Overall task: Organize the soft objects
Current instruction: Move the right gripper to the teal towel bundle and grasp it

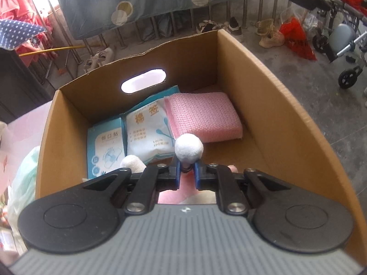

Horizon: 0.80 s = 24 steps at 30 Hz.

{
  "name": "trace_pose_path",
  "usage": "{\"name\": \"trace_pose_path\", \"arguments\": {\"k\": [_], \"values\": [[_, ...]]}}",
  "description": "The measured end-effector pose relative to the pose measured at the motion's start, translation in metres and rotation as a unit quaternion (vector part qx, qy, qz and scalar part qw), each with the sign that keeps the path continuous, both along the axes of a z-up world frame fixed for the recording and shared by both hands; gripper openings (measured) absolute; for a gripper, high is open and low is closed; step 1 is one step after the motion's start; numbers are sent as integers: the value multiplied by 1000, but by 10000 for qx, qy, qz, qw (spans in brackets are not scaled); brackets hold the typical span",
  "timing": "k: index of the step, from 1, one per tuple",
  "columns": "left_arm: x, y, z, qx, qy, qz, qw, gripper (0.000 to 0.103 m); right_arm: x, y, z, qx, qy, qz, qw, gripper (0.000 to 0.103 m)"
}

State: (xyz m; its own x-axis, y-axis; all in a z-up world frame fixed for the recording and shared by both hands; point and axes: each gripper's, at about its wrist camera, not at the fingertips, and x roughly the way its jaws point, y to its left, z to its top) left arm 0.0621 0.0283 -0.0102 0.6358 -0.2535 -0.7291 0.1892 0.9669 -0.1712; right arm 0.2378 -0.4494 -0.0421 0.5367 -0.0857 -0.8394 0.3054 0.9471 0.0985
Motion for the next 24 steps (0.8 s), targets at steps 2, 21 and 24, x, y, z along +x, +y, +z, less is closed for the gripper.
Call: {"name": "trace_pose_path", "arguments": {"k": [2, 21, 24], "values": [[1, 1, -1, 5, 13, 4, 10000, 70, 6, -1, -4, 170, 59, -63, 9998, 24], [-29, 30, -8, 544, -468, 406, 9966, 70, -66, 68, 69, 1382, -754, 1039, 9821, 73], [-37, 43, -12, 755, -588, 672, 9931, 70, -65, 112, 80, 1658, -740, 1599, 9703, 74]]}}
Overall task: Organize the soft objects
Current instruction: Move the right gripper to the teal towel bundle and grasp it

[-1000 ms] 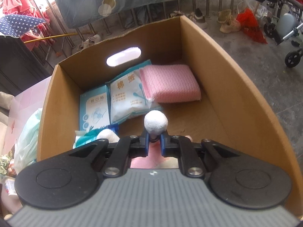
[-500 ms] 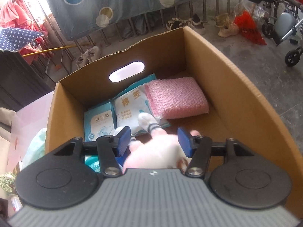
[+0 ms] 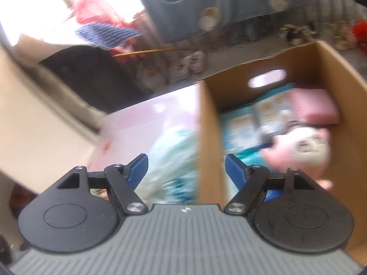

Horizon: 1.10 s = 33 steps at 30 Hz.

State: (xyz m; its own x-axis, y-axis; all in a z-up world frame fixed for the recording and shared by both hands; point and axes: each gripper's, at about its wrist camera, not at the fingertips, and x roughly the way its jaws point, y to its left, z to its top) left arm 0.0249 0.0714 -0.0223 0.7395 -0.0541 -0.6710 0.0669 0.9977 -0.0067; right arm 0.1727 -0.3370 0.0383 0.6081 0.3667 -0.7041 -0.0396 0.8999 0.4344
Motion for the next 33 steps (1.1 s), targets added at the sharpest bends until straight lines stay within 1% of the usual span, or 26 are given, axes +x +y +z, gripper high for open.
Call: {"name": "trace_pose_path", "arguments": {"k": [3, 6, 8, 11, 13, 14, 17, 20, 21, 23, 25, 27, 29, 31, 33], "values": [[-7, 16, -5, 68, -44, 252, 9996, 70, 2, 50, 7, 224, -40, 588, 9980, 75], [-10, 33, -12, -42, 5, 456, 9990, 70, 3, 100, 4, 599, 48, 1155, 9915, 75], [-10, 44, -17, -120, 24, 598, 9981, 69, 2, 133, -4, 865, 151, 1492, 9849, 75], [-5, 59, -24, -224, -3, 762, 9968, 69, 5, 181, -24, 1242, 452, 1901, 9728, 75], [2, 67, -28, -266, -43, 843, 9961, 61, 10, 211, -36, 1360, 651, 2095, 9661, 75], [7, 71, -30, -306, -45, 882, 9956, 60, 13, 227, -39, 1367, 705, 2207, 9631, 75], [23, 87, -36, -639, 69, 1079, 9921, 54, 27, 269, -41, 1273, 713, 2627, 9538, 75], [40, 103, -42, -1083, 244, 1327, 9849, 48, 57, 311, -41, 1140, 731, 3184, 9382, 75], [45, 107, -45, -1229, 297, 1393, 9821, 48, 70, 327, -44, 1035, 738, 3323, 9346, 75], [55, 115, -51, -1405, 407, 1529, 9774, 47, 93, 357, -52, 733, 793, 3648, 9248, 75], [64, 119, -60, -1535, 576, 1581, 9737, 47, 117, 387, -68, 380, 901, 3909, 9152, 75], [72, 121, -69, -1676, 747, 1595, 9700, 47, 136, 415, -89, 139, 1172, 4163, 9015, 75], [80, 123, -80, -1806, 871, 1595, 9666, 47, 150, 439, -111, -157, 1396, 4297, 8920, 75], [86, 123, -88, -1807, 943, 1589, 9660, 47, 156, 456, -131, -455, 1528, 4387, 8844, 75], [92, 123, -95, -1804, 1032, 1591, 9651, 46, 154, 466, -150, -602, 1669, 4482, 8762, 74]]}}
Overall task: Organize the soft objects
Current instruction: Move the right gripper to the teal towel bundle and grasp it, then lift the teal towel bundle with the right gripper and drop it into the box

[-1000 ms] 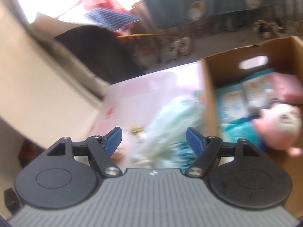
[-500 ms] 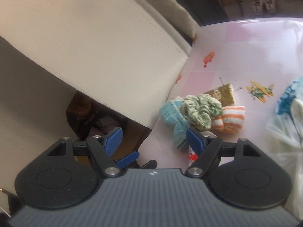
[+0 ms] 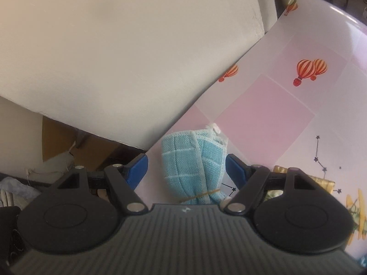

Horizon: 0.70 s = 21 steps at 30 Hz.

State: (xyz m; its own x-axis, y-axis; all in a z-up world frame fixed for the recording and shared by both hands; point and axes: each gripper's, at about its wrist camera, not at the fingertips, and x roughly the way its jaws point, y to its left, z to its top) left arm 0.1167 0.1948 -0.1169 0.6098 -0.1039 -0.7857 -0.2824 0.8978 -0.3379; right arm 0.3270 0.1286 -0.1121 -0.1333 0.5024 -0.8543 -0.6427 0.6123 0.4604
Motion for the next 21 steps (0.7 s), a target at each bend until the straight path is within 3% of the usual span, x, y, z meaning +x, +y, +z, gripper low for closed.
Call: {"name": "trace_pose_path", "arguments": {"k": [6, 10, 14, 16, 21], "values": [[11, 2, -11, -133, 146, -33, 9998, 37, -3, 13, -39, -367, 207, 64, 9991, 72], [12, 2, -13, -147, 163, 28, 9998, 22, -14, 18, -36, -431, 54, 216, 9988, 50], [7, -4, -7, 72, 90, 26, 9999, 14, -20, 19, -35, -473, -82, 130, 9988, 33], [0, -8, 1, 291, 9, 17, 9996, 13, -22, 16, -32, -373, -55, -31, 9993, 30], [-29, -12, 39, 798, -464, 86, 9957, 13, -25, 0, 1, 436, 65, -398, 9982, 28]]}}
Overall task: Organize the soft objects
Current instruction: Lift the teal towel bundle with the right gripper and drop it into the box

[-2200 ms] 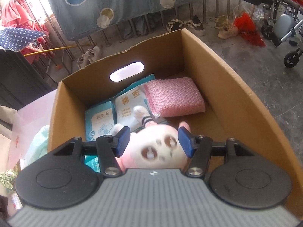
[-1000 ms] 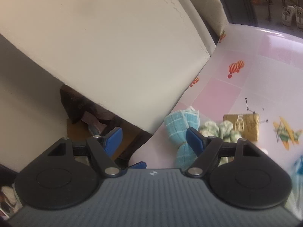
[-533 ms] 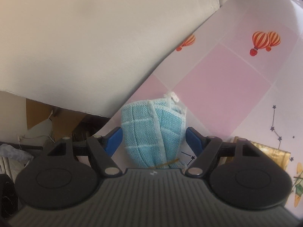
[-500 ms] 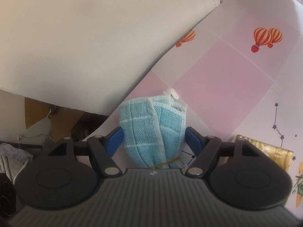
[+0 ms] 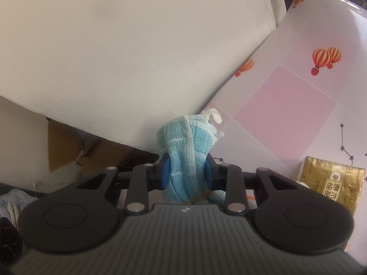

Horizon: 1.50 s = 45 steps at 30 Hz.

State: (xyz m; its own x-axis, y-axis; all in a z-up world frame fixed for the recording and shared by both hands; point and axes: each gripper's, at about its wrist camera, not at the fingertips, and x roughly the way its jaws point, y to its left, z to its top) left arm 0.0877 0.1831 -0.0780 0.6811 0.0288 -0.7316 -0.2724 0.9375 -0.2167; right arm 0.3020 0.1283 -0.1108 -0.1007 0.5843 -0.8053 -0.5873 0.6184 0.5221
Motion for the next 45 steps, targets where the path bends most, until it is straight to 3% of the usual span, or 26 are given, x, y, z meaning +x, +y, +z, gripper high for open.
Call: {"name": "trace_pose_path", "arguments": {"k": [5, 8, 13, 18, 23, 28, 31, 33, 37, 42, 45], "values": [[-34, -11, 49, 394, -632, 8, 9972, 13, -11, -22, 51, 930, -22, -358, 9950, 28], [-51, -24, 72, 379, -912, -134, 9950, 13, -22, -42, 81, 1342, -99, -527, 9895, 28], [-68, -60, 94, 222, -1140, -677, 9909, 13, -42, -101, 124, 1606, -272, -890, 9826, 28], [-72, -115, 100, -33, -1118, -1495, 9824, 13, -67, -193, 137, 1686, -297, -1556, 9729, 28], [-69, -196, 88, -221, -1023, -2464, 9635, 13, -96, -304, 134, 1613, -357, -2413, 9563, 29], [-58, -279, 85, -295, -1003, -3422, 9338, 19, -132, -427, 140, 1533, -512, -3322, 9293, 29], [-54, -317, 79, -374, -963, -3766, 9206, 23, -152, -493, 146, 1448, -648, -3809, 9109, 29], [-54, -331, 75, -389, -932, -3867, 9167, 26, -163, -535, 151, 1341, -752, -4075, 9002, 29], [-46, -335, 61, -356, -791, -3818, 9201, 30, -170, -594, 157, 876, -1035, -4410, 8872, 29], [-25, -306, 55, -317, -582, -3431, 9369, 30, -150, -641, 147, 36, -1301, -4665, 8749, 29], [-21, -283, 59, -263, -516, -3140, 9477, 31, -132, -651, 131, -724, -1611, -4618, 8692, 33]]}}
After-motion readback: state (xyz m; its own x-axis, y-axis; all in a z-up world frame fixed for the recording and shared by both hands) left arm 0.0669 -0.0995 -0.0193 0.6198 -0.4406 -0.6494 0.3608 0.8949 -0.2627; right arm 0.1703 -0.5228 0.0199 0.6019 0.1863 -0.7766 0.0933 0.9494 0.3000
